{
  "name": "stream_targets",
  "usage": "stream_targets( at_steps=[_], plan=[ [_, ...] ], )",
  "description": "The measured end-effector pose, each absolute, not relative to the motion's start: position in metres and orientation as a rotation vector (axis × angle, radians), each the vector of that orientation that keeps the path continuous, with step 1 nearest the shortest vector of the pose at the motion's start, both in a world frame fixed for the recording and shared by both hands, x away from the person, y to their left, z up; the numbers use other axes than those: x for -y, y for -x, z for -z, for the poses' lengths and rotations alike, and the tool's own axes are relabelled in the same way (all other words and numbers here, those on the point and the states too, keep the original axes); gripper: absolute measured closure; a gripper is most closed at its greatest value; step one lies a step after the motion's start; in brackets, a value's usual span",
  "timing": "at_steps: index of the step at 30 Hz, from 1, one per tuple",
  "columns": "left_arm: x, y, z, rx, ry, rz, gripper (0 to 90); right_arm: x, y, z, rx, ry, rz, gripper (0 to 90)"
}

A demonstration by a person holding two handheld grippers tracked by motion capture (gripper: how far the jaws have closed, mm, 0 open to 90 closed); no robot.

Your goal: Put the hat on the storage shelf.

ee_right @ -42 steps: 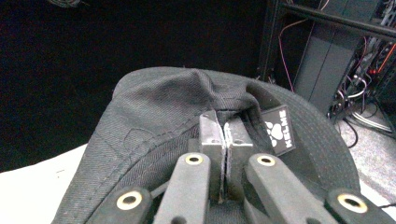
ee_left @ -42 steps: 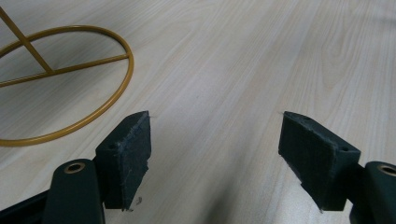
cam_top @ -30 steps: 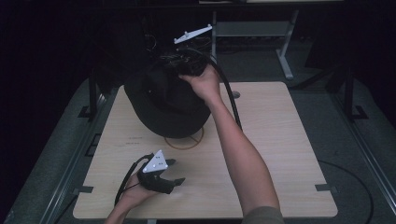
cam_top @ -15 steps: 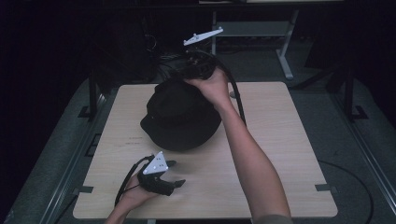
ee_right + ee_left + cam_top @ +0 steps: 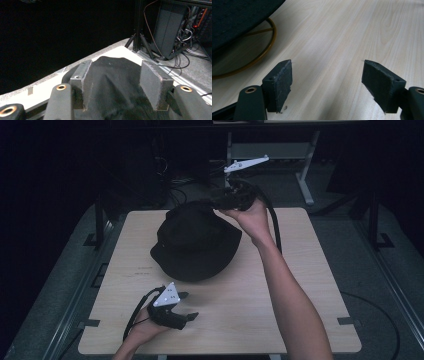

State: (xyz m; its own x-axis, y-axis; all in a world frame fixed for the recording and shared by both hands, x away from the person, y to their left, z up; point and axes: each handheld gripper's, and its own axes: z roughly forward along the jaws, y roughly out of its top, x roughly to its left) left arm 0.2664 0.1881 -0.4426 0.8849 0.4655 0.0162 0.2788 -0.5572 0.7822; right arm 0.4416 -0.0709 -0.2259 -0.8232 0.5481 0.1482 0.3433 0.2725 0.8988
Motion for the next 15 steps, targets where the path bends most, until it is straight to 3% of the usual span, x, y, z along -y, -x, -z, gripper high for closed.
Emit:
stream_targets(
  at_steps=[15],
  plan=[
    [-0.19,-0.268,0.442,-0.547,-2.181,-0.287,23.3,0.111,-0.424,0.244,-2.313,-0.893,-1.575,32.7]
  ],
)
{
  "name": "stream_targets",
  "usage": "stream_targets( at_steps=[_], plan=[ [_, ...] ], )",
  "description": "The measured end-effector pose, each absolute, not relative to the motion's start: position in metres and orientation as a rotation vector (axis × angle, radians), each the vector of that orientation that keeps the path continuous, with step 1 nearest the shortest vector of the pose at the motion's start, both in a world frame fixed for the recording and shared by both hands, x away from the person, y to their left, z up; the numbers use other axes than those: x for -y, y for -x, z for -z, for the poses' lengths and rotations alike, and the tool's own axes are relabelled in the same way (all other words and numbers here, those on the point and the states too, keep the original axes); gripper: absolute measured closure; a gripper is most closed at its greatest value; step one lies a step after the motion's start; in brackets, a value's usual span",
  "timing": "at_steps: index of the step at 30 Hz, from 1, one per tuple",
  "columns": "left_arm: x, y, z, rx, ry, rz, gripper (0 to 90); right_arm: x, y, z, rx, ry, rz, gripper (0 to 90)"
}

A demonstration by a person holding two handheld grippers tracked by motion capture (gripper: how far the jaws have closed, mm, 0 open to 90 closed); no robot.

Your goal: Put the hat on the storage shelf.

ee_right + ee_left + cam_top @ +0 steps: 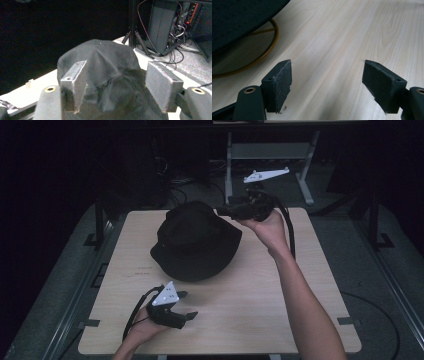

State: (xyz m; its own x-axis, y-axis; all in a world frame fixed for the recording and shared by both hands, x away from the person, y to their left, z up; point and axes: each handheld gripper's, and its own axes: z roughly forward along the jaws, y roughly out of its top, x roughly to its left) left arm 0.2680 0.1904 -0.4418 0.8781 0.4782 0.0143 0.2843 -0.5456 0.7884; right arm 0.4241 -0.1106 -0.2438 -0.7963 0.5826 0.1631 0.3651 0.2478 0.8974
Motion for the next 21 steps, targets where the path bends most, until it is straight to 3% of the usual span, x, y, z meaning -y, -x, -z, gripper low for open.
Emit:
stream_targets(
  at_steps=[21],
  plan=[
    [-0.191,-0.268,0.443,-0.563,-2.167,-0.284,22.4,0.159,-0.397,0.262,-2.287,-0.969,-1.552,24.3]
  ],
)
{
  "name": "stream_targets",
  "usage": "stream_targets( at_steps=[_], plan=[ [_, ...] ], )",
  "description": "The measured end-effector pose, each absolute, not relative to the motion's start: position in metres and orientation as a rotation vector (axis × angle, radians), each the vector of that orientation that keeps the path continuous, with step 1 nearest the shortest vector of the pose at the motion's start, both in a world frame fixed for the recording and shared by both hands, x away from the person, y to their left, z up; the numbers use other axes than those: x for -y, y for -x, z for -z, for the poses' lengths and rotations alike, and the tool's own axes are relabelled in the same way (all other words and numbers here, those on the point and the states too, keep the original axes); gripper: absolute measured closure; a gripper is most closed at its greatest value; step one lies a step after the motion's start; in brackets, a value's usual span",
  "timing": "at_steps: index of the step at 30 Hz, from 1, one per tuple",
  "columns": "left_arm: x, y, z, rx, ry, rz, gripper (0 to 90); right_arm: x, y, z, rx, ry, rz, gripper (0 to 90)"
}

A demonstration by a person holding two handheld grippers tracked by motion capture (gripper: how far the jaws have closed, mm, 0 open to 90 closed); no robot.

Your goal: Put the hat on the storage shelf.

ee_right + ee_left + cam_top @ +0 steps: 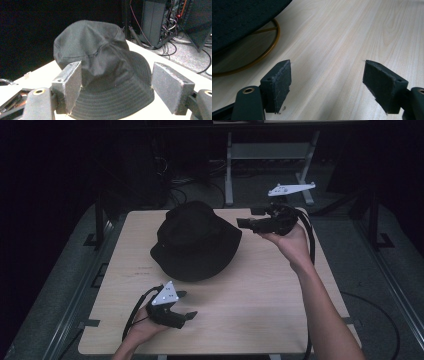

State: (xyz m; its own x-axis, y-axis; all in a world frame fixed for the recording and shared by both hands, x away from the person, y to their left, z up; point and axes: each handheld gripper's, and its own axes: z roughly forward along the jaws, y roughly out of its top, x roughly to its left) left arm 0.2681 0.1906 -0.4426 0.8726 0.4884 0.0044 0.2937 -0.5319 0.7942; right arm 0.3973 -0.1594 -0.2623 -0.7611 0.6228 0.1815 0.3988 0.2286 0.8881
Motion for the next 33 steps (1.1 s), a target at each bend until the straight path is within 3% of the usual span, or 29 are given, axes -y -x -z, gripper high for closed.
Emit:
stream_targets(
  at_steps=[33],
  plan=[
    [-0.192,-0.268,0.442,-0.565,-2.169,-0.29,21.8,0.223,-0.353,0.309,-2.225,-1.11,-1.536,18.3]
  ],
)
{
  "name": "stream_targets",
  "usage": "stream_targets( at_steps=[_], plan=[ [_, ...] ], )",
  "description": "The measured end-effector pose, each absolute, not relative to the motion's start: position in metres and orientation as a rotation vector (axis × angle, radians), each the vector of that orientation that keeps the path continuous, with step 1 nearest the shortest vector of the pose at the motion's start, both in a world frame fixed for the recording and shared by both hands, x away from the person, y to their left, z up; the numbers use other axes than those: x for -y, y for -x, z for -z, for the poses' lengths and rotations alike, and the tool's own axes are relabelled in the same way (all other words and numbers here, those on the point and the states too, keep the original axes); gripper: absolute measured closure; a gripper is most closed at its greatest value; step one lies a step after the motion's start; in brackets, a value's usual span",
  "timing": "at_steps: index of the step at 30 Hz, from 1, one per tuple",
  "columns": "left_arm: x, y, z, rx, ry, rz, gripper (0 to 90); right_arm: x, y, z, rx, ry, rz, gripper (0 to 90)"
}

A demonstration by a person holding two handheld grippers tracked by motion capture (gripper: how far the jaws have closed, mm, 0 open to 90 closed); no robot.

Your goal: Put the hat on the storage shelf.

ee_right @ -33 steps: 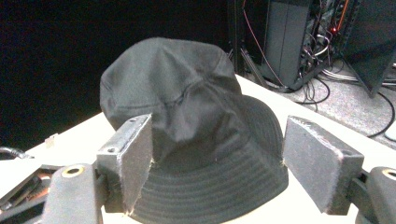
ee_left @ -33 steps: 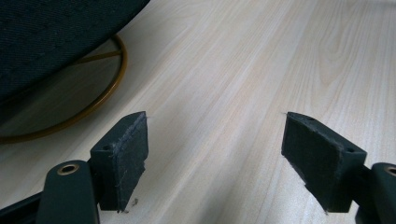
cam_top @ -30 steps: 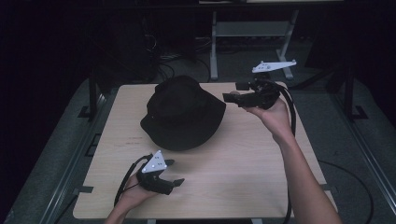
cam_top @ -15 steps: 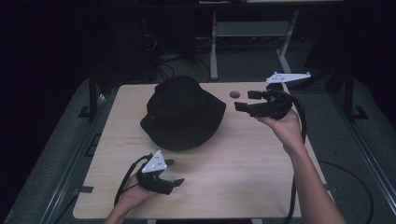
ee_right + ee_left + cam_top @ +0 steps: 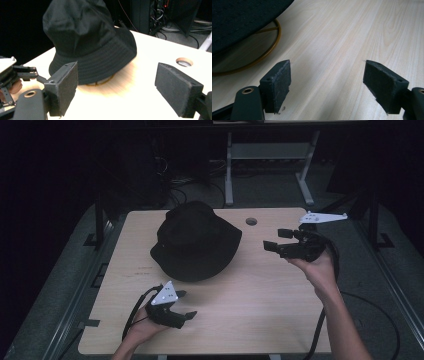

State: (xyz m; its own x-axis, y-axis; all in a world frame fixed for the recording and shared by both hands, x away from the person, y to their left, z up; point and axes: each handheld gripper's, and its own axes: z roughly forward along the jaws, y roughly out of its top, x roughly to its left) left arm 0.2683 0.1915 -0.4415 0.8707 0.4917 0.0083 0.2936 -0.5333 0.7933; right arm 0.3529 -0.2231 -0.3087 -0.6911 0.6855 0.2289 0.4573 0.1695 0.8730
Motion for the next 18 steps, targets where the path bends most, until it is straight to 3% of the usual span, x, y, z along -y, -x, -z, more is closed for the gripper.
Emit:
stream_targets(
  at_steps=[18],
  plan=[
    [-0.192,-0.269,0.442,-0.559,-2.155,-0.276,21.8,0.254,-0.311,0.367,-2.193,-1.209,-1.545,16.4]
  ],
)
